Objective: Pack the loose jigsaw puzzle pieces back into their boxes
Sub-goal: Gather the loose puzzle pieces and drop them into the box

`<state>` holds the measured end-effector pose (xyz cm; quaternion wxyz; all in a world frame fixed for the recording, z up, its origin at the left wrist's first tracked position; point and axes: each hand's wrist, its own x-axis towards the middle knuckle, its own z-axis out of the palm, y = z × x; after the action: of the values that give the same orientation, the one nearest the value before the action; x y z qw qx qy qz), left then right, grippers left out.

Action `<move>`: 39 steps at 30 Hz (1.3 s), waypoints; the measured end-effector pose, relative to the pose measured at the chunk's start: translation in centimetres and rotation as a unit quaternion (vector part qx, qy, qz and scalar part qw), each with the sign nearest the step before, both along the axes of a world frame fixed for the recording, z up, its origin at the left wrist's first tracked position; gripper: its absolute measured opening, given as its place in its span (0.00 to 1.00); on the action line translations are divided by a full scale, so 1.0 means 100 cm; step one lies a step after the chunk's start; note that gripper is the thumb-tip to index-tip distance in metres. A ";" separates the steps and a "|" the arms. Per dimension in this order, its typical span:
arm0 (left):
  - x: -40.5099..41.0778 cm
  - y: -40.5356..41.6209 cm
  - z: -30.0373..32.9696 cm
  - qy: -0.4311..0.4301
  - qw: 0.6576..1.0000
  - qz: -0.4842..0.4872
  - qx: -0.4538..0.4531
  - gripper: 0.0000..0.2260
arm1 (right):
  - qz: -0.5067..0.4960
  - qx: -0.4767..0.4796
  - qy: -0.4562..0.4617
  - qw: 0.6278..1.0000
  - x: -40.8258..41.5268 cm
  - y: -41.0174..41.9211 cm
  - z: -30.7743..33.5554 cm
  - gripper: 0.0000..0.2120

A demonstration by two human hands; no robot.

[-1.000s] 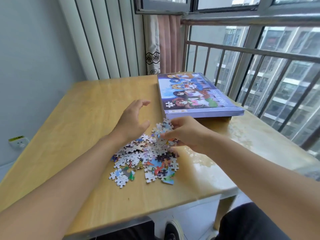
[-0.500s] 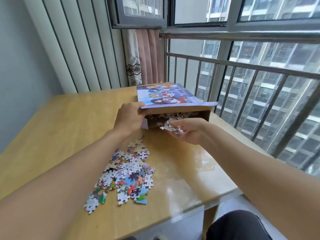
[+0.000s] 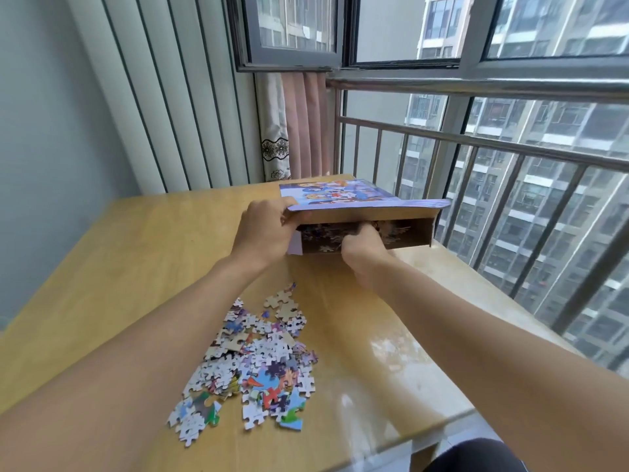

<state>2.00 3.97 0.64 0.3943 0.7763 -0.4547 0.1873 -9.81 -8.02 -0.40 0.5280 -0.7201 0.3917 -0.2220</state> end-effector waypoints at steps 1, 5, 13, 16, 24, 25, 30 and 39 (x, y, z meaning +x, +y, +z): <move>0.001 0.001 -0.001 -0.001 1.000 -0.003 -0.001 0.10 | 0.025 -0.101 0.056 0.993 -0.004 -0.002 -0.005 0.17; 0.000 0.004 -0.006 0.000 1.000 -0.027 -0.009 0.08 | 0.080 -0.344 0.129 0.927 -0.013 -0.016 -0.019 0.14; 0.005 0.001 -0.004 0.013 0.999 -0.039 -0.013 0.12 | 0.137 -0.480 0.098 0.861 -0.015 -0.029 -0.011 0.10; 0.003 0.000 -0.002 0.014 0.998 -0.048 -0.029 0.12 | 0.129 -0.524 0.150 0.828 -0.011 -0.034 -0.010 0.10; 0.005 -0.006 -0.004 -0.005 0.998 -0.043 -0.045 0.10 | 0.206 -0.577 0.055 0.789 -0.022 -0.008 -0.010 0.16; 0.007 -0.007 -0.004 -0.006 0.998 -0.043 -0.045 0.10 | 0.240 -0.573 0.062 0.781 -0.026 -0.004 -0.013 0.20; 0.008 -0.010 -0.011 -0.004 0.998 -0.042 -0.035 0.10 | 0.261 -0.484 0.233 0.802 -0.024 -0.042 -0.022 0.35; 0.019 0.011 -0.029 0.051 0.998 -0.046 0.002 0.08 | 0.366 -0.501 0.065 0.781 -0.026 0.020 -0.029 0.13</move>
<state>3.85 5.10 -2.22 0.4231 0.7643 -0.4695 0.1283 -12.39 -5.99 -3.31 0.1073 -0.9851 -0.0341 -0.1298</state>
